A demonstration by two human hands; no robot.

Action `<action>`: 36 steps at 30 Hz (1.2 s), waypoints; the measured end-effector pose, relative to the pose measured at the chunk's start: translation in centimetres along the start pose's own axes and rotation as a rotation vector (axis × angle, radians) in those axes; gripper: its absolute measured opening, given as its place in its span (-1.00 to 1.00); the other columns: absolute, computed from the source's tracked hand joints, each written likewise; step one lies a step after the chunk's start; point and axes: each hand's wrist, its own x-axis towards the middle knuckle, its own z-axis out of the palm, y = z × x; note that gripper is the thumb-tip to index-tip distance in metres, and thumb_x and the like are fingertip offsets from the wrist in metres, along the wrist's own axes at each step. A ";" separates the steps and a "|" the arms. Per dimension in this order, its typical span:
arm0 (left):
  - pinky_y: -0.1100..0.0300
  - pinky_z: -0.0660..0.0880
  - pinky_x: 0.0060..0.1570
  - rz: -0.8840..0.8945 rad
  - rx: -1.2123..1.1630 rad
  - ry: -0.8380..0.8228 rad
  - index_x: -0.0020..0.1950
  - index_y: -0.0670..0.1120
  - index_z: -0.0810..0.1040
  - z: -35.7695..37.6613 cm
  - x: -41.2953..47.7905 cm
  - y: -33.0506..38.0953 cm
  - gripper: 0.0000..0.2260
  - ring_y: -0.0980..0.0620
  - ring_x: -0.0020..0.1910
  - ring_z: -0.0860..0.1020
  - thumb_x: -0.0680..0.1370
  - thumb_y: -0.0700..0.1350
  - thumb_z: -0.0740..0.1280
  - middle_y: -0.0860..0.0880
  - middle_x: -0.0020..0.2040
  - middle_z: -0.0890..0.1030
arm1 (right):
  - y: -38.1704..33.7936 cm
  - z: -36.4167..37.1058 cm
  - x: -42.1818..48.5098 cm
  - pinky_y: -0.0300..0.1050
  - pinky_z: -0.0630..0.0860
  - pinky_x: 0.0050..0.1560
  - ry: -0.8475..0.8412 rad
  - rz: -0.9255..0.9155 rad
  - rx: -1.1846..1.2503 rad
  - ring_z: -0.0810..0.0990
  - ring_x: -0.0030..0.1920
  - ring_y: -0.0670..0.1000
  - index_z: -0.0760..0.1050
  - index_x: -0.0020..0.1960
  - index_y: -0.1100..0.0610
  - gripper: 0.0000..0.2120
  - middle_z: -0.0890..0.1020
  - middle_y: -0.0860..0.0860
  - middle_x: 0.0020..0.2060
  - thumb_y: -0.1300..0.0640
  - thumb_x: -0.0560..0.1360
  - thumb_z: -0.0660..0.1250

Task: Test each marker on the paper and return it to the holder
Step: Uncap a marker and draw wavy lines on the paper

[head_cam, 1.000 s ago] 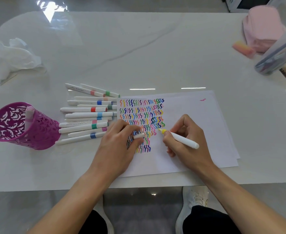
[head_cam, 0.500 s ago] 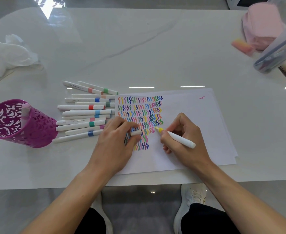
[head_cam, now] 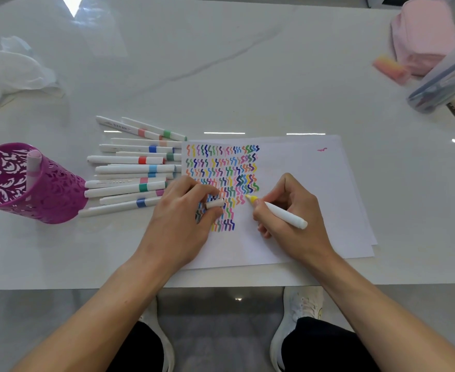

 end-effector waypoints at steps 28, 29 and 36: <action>0.31 0.30 0.04 -0.035 -0.012 0.005 0.20 0.02 0.62 -0.3 -0.1 0.5 -0.72 0.21 0.07 0.35 0.52 0.03 0.46 0.09 0.08 0.51 | -0.2 -0.4 0.0 0.00 0.54 -0.48 0.061 0.052 0.136 0.64 -0.43 0.12 0.38 -0.20 0.22 -0.77 0.63 0.14 -0.38 0.23 0.44 0.45; 0.30 0.30 0.03 -0.033 -0.011 0.010 0.18 0.01 0.63 -0.3 -0.1 0.5 -0.74 0.21 0.06 0.35 0.51 0.03 0.47 0.08 0.08 0.52 | -0.2 -0.4 0.0 -0.09 0.49 -0.50 0.076 0.065 0.168 0.62 -0.45 0.09 0.37 -0.18 0.23 -0.78 0.63 0.18 -0.38 0.28 0.47 0.43; 0.38 0.27 -0.08 -0.024 0.008 0.027 0.03 -0.04 0.63 -0.3 -0.1 0.6 -0.79 0.17 0.04 0.40 0.49 0.03 0.49 0.07 0.03 0.56 | -1.0 -0.4 0.2 -0.06 0.44 -0.49 0.062 0.087 0.261 0.55 -0.45 0.19 0.34 -0.13 0.11 -0.90 0.63 0.15 -0.40 0.13 0.51 0.26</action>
